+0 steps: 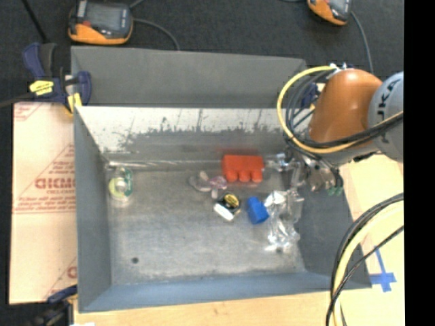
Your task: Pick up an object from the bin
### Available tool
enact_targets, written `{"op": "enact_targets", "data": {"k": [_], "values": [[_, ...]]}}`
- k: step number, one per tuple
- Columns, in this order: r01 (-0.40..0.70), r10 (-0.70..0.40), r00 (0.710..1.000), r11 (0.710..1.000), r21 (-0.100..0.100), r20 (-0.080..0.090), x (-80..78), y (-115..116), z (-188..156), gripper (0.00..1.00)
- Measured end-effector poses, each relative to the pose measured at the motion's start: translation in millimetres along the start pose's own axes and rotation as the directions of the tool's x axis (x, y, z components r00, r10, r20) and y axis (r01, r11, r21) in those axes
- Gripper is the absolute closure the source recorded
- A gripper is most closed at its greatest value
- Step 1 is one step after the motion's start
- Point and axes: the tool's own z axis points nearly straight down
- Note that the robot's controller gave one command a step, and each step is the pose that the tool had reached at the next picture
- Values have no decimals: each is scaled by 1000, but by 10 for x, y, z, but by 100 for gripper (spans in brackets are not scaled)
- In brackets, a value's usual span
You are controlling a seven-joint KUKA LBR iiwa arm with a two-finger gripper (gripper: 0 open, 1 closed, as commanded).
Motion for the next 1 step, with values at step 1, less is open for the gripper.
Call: {"op": "enact_targets", "data": {"k": [1], "values": [[-26, 26, 1000, 1000, 0, 7, -48, 176, 582, 0]]}}
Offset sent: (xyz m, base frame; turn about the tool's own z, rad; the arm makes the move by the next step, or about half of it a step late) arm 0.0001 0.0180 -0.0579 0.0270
